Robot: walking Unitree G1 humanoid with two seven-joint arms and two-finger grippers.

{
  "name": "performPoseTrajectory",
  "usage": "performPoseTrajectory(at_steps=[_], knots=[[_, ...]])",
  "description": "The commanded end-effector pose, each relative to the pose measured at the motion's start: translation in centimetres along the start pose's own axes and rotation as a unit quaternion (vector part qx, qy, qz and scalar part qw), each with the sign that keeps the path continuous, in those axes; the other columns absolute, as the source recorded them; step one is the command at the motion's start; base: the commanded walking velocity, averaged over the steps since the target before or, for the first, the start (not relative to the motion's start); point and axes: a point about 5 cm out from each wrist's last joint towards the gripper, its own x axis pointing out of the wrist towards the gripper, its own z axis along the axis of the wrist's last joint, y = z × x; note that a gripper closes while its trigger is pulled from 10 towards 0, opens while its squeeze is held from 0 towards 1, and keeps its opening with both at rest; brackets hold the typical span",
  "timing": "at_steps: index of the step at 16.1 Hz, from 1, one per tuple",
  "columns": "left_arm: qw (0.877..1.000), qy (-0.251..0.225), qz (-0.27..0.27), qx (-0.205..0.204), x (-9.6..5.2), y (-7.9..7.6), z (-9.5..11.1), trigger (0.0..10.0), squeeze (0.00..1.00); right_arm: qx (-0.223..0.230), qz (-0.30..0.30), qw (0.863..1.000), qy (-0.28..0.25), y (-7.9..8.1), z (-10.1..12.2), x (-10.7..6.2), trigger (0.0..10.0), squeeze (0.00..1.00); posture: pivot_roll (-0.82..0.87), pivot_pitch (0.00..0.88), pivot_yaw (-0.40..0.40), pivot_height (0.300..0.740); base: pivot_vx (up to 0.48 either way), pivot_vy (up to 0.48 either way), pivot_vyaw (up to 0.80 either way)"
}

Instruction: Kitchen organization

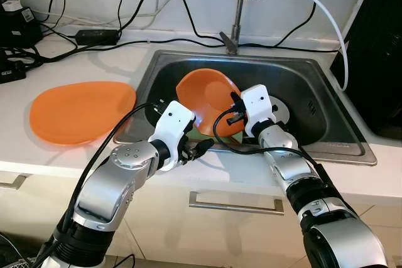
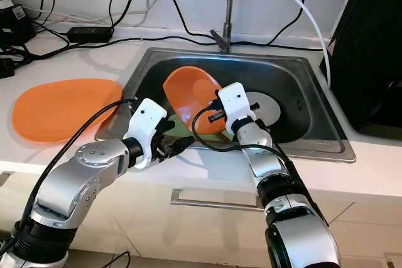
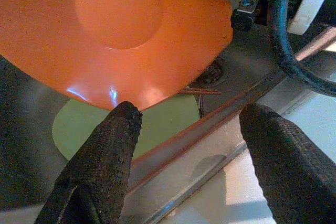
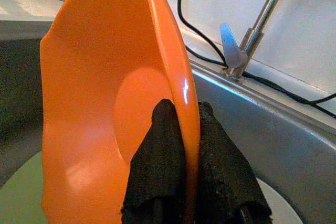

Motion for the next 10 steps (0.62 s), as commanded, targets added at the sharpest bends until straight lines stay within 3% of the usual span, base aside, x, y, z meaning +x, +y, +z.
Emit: performPoseTrajectory(at_steps=[1,4,5,6,7,8,10], knots=[[1.000,0.005,0.003,0.000,0.05,0.05,-0.17,10.0,0.00,-0.005,-0.005,1.000,-0.020,-0.42,0.84,0.26,10.0,0.03,0.12,0.000,0.010,0.740,0.000,0.000,0.00],[1.000,0.004,0.004,0.002,0.10,0.01,-0.10,10.0,0.00,-0.004,-0.003,1.000,-0.023,-0.37,0.94,0.29,10.0,0.10,0.12,0.000,0.007,0.740,0.000,0.000,0.00],[1.000,0.004,0.004,0.003,0.11,0.00,-0.07,10.0,0.00,-0.004,-0.002,1.000,-0.024,-0.35,0.97,0.31,10.0,0.40,0.12,0.000,0.007,0.740,0.000,0.000,0.00],[1.000,0.003,0.005,0.004,0.14,0.00,-0.05,10.0,0.00,-0.006,0.000,1.000,-0.026,-0.23,1.04,0.34,10.0,0.44,0.12,0.000,0.006,0.740,0.000,0.000,0.00],[1.000,0.003,0.005,0.004,0.15,0.00,-0.05,10.0,0.00,-0.007,0.000,1.000,-0.026,-0.19,1.06,0.35,10.0,0.41,0.12,0.000,0.006,0.740,0.000,0.000,0.00],[1.000,0.002,0.004,0.004,0.15,-0.03,-0.03,10.0,0.00,-0.006,0.000,1.000,-0.026,-0.17,1.06,0.35,10.0,0.00,0.12,0.000,0.006,0.740,0.000,0.000,0.00],[1.000,0.002,0.003,0.004,0.15,-0.06,-0.01,10.0,0.00,-0.003,0.002,1.000,-0.025,-0.14,1.03,0.35,10.0,0.00,0.12,0.000,0.006,0.740,0.000,0.000,0.00]])
